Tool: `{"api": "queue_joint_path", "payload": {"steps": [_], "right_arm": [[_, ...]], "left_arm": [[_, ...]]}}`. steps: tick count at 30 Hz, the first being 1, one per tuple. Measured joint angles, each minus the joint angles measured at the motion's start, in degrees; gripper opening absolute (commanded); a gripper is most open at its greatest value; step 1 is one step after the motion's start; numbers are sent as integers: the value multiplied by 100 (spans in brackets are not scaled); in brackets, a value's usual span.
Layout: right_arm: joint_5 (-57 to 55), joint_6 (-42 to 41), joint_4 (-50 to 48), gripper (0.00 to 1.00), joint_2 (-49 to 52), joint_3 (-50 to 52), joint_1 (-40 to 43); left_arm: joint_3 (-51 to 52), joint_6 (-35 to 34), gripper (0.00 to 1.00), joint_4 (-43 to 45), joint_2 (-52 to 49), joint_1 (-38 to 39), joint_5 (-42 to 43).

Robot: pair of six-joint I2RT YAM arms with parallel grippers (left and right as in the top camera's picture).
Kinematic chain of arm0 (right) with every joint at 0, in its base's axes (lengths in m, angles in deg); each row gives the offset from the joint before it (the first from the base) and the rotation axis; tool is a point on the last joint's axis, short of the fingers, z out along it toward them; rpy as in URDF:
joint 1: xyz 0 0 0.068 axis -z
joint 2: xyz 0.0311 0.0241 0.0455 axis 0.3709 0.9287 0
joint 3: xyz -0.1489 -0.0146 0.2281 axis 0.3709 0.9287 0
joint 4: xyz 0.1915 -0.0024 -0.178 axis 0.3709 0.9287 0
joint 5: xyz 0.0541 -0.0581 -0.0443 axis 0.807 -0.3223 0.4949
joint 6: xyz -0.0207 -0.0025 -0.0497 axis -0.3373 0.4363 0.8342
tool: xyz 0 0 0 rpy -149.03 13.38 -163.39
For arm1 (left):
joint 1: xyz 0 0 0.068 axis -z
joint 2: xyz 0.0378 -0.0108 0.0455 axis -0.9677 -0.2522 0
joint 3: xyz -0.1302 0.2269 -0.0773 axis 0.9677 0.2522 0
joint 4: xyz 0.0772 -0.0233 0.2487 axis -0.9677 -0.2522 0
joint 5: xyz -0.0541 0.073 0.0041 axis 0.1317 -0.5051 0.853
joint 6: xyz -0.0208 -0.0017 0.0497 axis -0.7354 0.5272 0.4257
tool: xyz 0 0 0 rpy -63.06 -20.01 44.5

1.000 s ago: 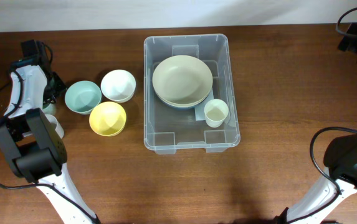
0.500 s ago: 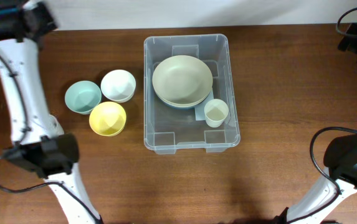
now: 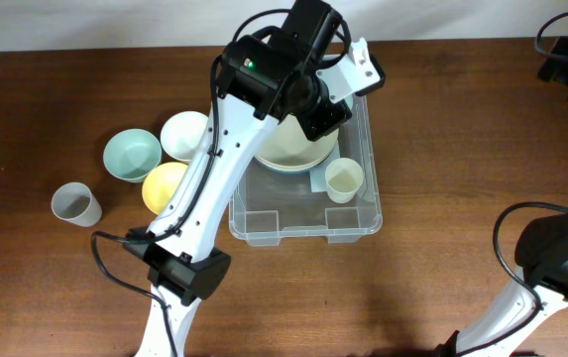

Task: Pack container
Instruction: 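Carry the mint cup and drop it into the cream cup in the bin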

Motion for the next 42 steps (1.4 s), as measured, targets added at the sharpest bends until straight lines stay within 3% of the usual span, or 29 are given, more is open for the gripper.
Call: {"api": "queue_joint_path", "payload": {"steps": [8, 21, 42], "right_arm": [[0, -2, -2, 99, 0, 0, 0], [2, -2, 0, 99, 0, 0, 0], [0, 0, 0, 99, 0, 0, 0]], "left_arm": [[682, 81, 0, -544, 0, -13, 1023], [2468, 446, 0, 756, -2, 7, 1115], [2507, 721, 0, 1038, -258, 57, 1117]]}}
